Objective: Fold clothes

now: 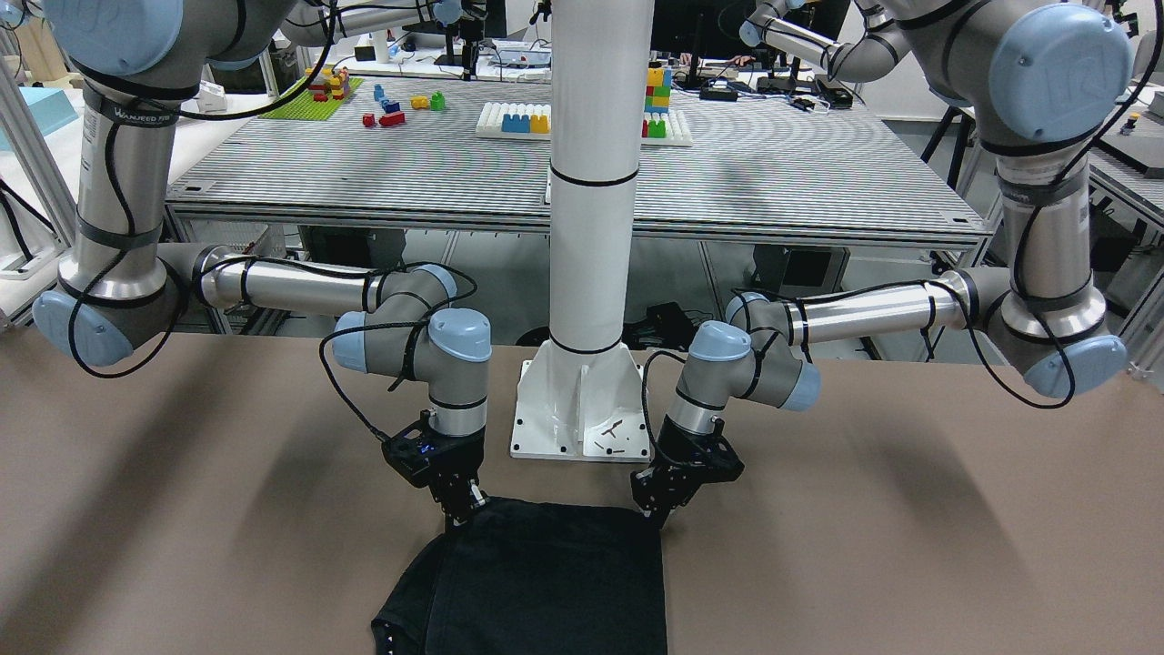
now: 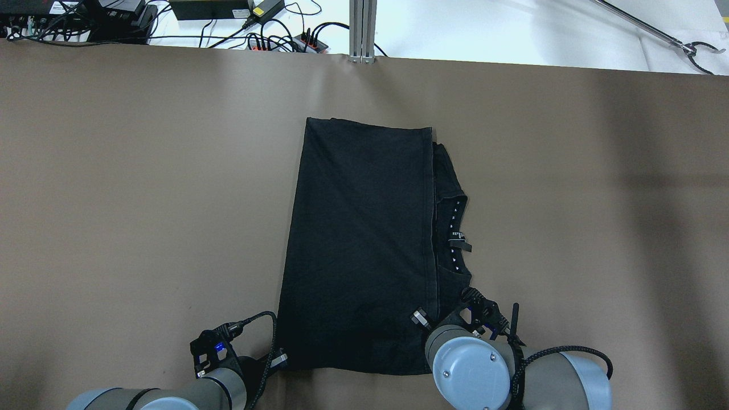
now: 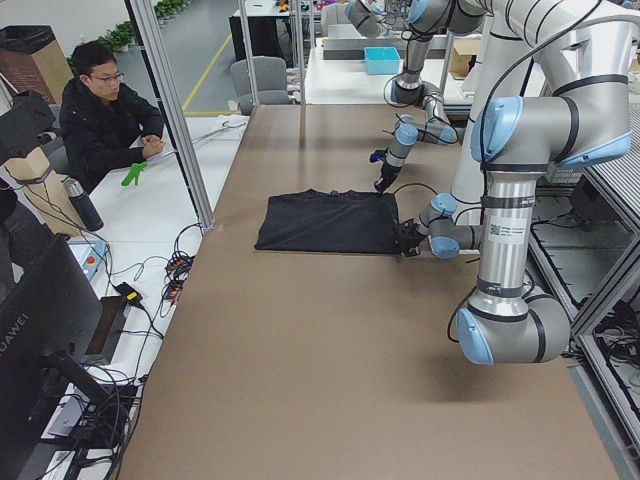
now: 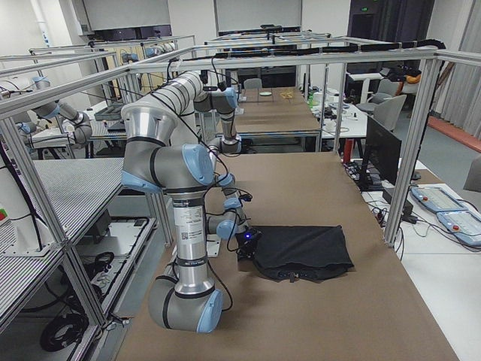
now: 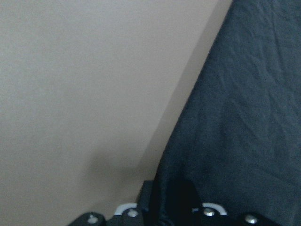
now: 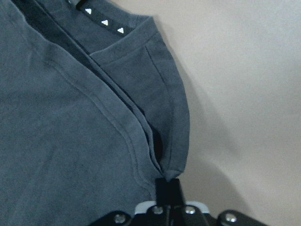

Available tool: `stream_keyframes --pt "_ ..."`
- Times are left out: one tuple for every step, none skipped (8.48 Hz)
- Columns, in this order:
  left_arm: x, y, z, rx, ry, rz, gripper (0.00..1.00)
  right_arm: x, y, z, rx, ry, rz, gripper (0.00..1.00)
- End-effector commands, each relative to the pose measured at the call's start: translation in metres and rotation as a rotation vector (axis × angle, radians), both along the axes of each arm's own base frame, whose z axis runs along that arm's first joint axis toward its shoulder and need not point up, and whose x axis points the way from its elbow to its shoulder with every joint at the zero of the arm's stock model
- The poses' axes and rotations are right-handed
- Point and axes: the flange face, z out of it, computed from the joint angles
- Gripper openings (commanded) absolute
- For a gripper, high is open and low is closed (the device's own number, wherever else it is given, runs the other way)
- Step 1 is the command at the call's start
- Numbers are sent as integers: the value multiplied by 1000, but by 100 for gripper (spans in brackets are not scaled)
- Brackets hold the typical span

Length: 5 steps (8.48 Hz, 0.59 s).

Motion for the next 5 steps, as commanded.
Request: stream_keyframes --pt "-4 2 -7 -2 16 2 0 0 0 1 -1 1 -1 0" --pt "-19 4 -15 -6 18 9 0 1 1 -1 -1 -3 -2 0" --pt "-39 6 -36 -10 5 11 0 4 1 -5 2 -14 -2 0" --pt "-54 9 -53 -38 24 0 0 20 5 -24 11 -62 -2 0" --pt "-65 11 -68 -45 62 4 0 45 13 -37 15 -107 -11 0"
